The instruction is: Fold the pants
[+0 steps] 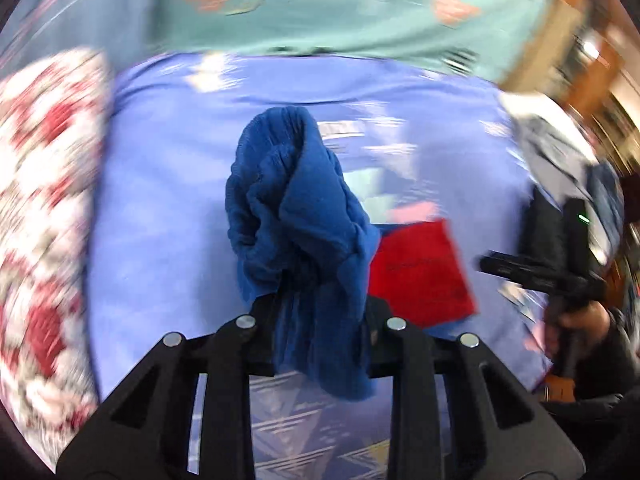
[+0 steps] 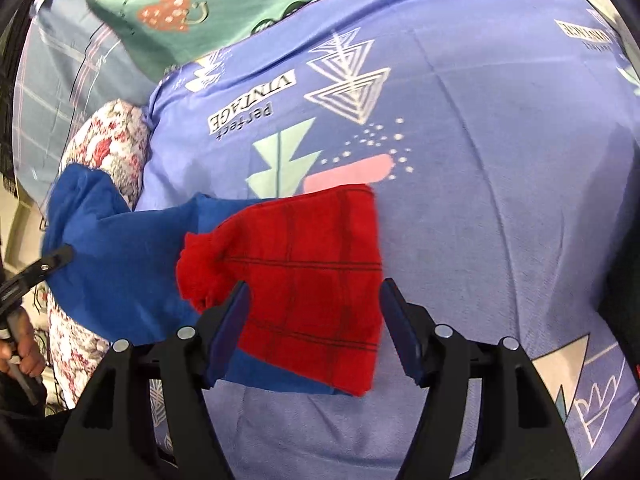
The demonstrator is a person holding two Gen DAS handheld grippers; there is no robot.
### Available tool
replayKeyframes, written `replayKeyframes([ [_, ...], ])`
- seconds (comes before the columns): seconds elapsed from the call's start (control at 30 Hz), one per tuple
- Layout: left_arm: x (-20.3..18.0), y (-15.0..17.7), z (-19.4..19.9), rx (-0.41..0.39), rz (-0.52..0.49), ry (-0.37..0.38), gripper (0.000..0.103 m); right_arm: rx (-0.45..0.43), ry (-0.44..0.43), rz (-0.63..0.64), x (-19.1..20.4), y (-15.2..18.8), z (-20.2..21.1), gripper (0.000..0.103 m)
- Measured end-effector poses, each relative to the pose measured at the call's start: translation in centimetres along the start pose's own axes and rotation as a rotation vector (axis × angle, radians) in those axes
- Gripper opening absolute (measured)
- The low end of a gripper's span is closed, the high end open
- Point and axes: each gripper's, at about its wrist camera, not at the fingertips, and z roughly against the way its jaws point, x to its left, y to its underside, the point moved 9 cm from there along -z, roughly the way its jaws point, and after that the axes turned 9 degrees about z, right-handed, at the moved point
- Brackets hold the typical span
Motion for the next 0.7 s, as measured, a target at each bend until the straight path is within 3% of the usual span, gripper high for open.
replayKeyframes([
  [0.1,-5.2,0.2,-3.5,0.063,-0.081,0.078,0.029,-0.011,-0.002,-0.046,-1.5,0.8,0.6,0.067],
  [0.2,-9.3,1.9,-8.3,0.172,-0.11,0.159,0.064,-0.008,0.003,-0.079,-2.5,1.6,0.9,0.067],
  [0.3,-10.5,2.8,-10.3,0.239,-0.065,0.198,0.066,-0.012,0.004,-0.105,-3.1,2.0,1.2,0.067],
  [0.33,-10.5,2.7,-10.2,0.239,-0.042,0.211,0.073,-0.015,-0.001,-0.111,-3.1,2.0,1.4,0.07],
  [0.47,-8.5,1.9,-8.3,0.179,0.024,0.239,0.083,-0.008,-0.077,-0.126,-2.0,1.5,1.1,0.075],
  [0.5,-6.8,1.8,-7.5,0.163,0.054,0.217,0.085,-0.007,-0.098,-0.123,-1.6,1.3,1.0,0.076],
  [0.6,-2.8,1.8,-7.1,0.15,0.128,0.143,0.086,-0.009,-0.177,-0.117,0.4,0.0,0.3,0.09],
  [0.7,1.9,3.1,-7.9,0.18,0.258,0.063,0.086,0.01,-0.274,-0.16,2.1,-1.1,-1.4,0.091],
])
